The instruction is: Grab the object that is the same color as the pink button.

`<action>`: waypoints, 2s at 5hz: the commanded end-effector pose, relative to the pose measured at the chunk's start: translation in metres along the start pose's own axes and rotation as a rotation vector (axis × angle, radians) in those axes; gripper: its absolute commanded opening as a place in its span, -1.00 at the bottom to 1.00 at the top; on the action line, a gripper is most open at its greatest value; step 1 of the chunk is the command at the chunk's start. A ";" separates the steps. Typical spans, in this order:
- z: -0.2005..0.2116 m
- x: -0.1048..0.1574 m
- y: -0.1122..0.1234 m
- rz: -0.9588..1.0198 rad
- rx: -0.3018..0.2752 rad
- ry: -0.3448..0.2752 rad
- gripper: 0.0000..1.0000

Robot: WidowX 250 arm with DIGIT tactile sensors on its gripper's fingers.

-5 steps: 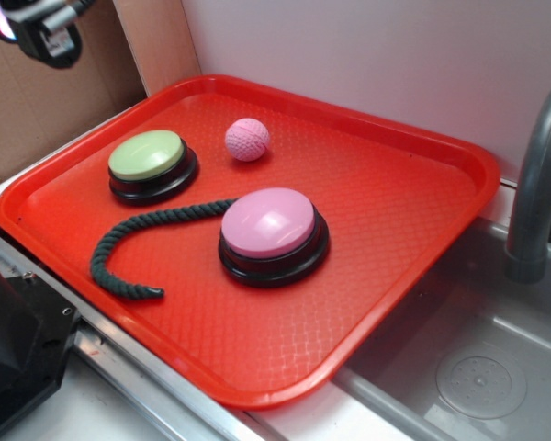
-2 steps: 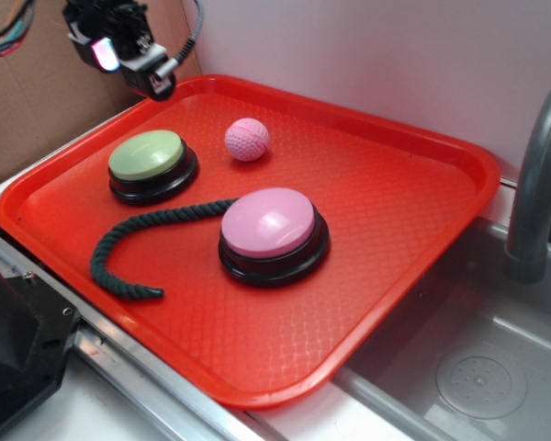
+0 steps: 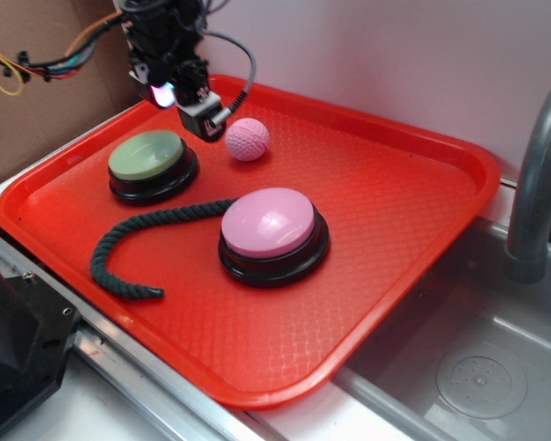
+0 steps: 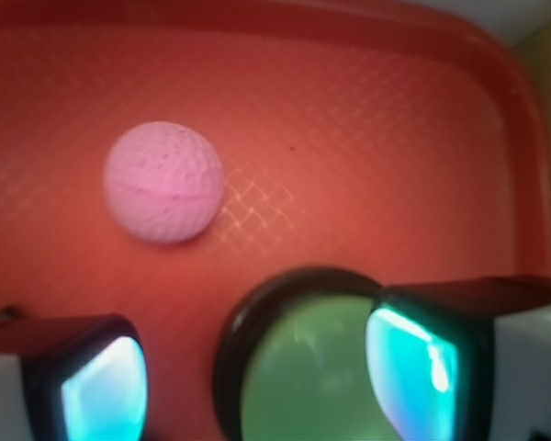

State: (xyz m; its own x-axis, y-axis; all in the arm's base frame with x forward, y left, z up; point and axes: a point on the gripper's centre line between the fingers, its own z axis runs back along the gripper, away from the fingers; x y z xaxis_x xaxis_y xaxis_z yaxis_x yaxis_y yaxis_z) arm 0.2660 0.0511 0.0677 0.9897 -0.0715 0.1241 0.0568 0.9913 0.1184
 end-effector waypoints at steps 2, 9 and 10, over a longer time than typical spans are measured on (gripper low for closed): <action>-0.020 0.043 -0.012 -0.104 -0.083 -0.120 1.00; 0.027 0.026 -0.012 0.083 -0.139 -0.074 -1.00; 0.075 0.005 -0.020 0.132 -0.107 -0.064 -1.00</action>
State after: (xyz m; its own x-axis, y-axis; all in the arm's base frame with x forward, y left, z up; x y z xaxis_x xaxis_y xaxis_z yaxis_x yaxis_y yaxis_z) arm 0.2543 0.0206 0.1296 0.9865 0.0644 0.1505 -0.0624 0.9979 -0.0185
